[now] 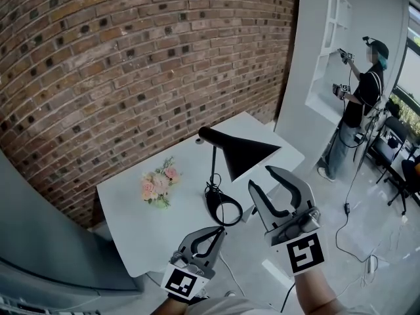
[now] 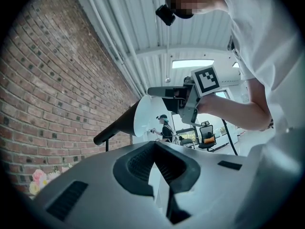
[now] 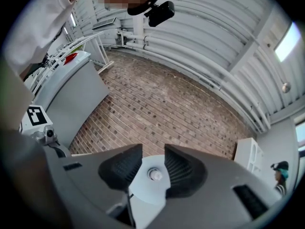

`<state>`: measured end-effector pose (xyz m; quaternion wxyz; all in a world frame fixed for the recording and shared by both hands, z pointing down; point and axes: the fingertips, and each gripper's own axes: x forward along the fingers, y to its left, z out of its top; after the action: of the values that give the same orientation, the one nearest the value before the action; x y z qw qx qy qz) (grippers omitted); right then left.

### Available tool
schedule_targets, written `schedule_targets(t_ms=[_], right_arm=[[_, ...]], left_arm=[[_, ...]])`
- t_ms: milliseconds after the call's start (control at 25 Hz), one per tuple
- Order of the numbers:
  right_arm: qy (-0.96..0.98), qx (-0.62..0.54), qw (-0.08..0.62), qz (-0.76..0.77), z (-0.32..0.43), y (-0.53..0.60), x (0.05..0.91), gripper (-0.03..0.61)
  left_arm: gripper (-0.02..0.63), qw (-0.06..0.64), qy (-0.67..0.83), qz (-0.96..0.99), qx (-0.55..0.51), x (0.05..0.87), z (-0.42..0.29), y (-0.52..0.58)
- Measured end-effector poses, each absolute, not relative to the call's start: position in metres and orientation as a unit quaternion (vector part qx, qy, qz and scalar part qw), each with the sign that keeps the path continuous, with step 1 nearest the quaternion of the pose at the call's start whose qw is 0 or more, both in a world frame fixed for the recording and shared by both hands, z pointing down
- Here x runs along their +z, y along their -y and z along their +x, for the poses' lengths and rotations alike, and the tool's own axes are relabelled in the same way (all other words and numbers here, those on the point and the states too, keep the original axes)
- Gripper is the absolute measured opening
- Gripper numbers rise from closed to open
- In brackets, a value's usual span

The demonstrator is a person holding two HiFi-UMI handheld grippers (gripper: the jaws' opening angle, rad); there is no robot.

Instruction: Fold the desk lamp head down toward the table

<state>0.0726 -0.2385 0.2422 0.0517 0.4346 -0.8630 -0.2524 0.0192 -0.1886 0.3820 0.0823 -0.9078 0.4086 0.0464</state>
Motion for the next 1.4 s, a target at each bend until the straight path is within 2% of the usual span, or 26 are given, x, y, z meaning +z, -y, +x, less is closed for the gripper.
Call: schedule_targets(t_ms=[400, 680, 1400], right_arm=[[0.849, -0.316, 0.072, 0.418, 0.063, 0.254, 0.221, 0.176], [0.841, -0.345, 0.071, 0.411, 0.054, 0.262, 0.211, 0.176], [0.85, -0.302, 0.061, 0.428, 0.062, 0.265, 0.244, 0.175]], left_arm=[[0.008, 0.076, -0.408, -0.908, 0.051, 0.384, 0.018, 0.196], [0.008, 0.071, -0.407, -0.909, 0.052, 0.384, 0.019, 0.2], [0.008, 0.065, -0.408, -0.909, 0.047, 0.385, 0.015, 0.209]])
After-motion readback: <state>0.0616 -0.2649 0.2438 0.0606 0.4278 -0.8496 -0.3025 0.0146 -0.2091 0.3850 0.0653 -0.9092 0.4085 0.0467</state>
